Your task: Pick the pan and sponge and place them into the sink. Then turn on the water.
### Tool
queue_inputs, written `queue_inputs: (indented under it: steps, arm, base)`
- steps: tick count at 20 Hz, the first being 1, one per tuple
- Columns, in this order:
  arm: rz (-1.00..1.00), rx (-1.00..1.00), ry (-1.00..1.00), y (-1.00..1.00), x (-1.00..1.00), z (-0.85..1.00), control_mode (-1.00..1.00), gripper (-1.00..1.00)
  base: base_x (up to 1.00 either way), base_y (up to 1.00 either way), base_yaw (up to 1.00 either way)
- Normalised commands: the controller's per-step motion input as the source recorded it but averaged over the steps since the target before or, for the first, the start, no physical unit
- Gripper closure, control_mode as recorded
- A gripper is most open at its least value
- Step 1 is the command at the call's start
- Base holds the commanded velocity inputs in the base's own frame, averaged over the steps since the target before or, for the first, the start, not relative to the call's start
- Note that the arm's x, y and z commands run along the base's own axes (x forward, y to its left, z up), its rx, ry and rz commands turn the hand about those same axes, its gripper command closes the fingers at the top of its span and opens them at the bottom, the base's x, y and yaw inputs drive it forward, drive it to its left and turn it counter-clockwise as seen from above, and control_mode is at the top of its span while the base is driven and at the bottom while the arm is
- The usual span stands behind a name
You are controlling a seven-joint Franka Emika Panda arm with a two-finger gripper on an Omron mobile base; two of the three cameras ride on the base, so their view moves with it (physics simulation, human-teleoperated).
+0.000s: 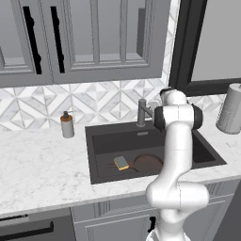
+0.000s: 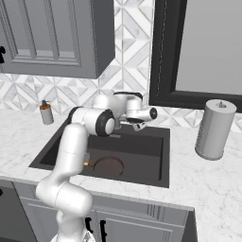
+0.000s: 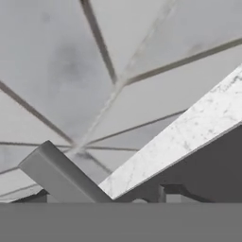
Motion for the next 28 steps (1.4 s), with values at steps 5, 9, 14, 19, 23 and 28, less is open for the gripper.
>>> queue_inputs:
  steps: [5, 9, 14, 19, 23, 28]
  arm:
    - [0.0, 0.11, 0.19, -0.27, 0.15, -0.16, -1.0, 1.0]
    - [0.0, 0.08, 0.11, -0.19, 0.03, -0.2, -1.0, 1.0]
    - [0.0, 0.1, 0.06, -0.17, 0.0, -0.17, -1.0, 1.0]
    - [0.0, 0.05, 0.02, -0.06, 0.0, -0.1, -1.0, 1.0]
    - [0.0, 0.0, 0.0, 0.0, 0.0, 0.0, -1.0, 1.0]
    - [0.0, 0.0, 0.0, 0.0, 0.0, 0.0, -1.0, 1.0]
  base:
    - [0.0, 0.0, 0.0]
    - [0.0, 0.0, 0.0]
    - [0.0, 0.0, 0.0]
    - [0.0, 0.0, 0.0]
    - [0.0, 0.0, 0.0]
    - [0.0, 0.0, 0.0]
